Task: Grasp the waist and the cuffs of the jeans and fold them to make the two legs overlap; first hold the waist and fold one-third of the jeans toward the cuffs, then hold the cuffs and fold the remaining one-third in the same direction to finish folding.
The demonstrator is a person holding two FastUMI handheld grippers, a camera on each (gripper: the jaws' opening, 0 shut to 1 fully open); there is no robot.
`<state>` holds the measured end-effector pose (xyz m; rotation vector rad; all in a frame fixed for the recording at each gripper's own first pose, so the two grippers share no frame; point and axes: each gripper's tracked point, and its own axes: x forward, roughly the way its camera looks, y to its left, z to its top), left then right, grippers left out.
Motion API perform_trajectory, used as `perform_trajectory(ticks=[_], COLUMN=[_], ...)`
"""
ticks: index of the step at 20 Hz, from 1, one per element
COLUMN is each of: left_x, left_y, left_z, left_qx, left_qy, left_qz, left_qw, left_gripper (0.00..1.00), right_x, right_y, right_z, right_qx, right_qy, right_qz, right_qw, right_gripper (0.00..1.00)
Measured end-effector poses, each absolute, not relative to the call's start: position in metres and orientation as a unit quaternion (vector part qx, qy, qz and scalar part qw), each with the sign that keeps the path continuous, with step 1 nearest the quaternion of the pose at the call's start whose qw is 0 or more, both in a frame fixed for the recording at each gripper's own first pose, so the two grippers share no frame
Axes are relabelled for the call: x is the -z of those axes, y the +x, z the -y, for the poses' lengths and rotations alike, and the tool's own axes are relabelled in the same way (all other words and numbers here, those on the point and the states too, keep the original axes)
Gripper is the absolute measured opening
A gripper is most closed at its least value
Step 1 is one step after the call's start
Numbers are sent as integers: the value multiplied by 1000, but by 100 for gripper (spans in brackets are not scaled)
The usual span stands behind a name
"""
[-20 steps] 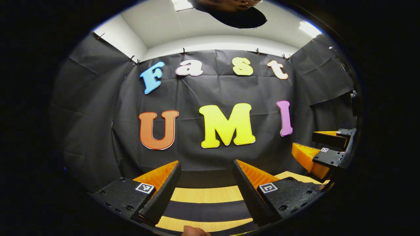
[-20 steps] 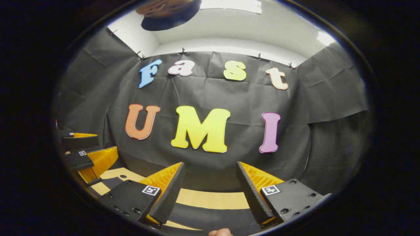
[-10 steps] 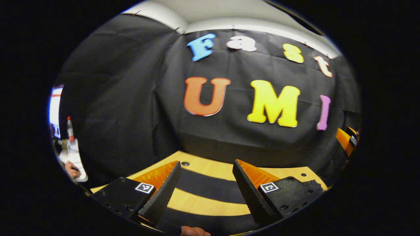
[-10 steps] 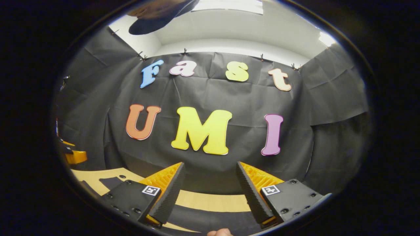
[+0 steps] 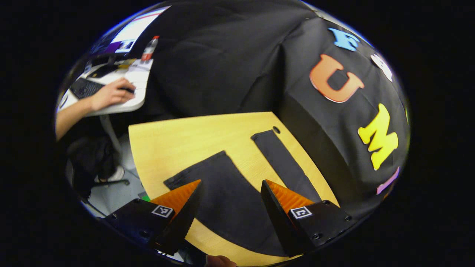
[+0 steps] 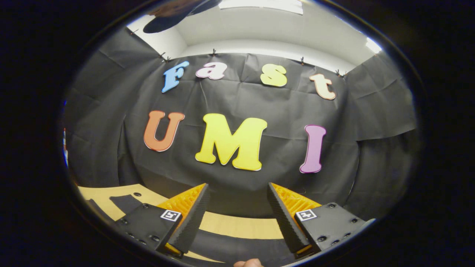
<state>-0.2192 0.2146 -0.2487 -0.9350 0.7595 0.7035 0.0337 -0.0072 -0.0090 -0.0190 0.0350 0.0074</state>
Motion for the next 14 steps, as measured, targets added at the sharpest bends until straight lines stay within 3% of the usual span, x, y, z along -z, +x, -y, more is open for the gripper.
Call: perform_trajectory(ticks=[3,7,14], left_x=[281,300,321], left_y=[-241,-261,-254], left_z=[-204,-213,-238], left_qx=[-345,-372,-390], left_qy=[-504,-545,-545], left_qz=[-366,-376,-363], left_qw=[702,650,647], left_gripper=[99,99,99], right_x=[13,20,30], right_y=[36,40,40], right_z=[10,17,26], right_qx=[-2,8,20], right_qy=[-11,-19,-28], right_qz=[-26,-35,-53], right_qw=[1000,999,998], right_gripper=[94,94,94])
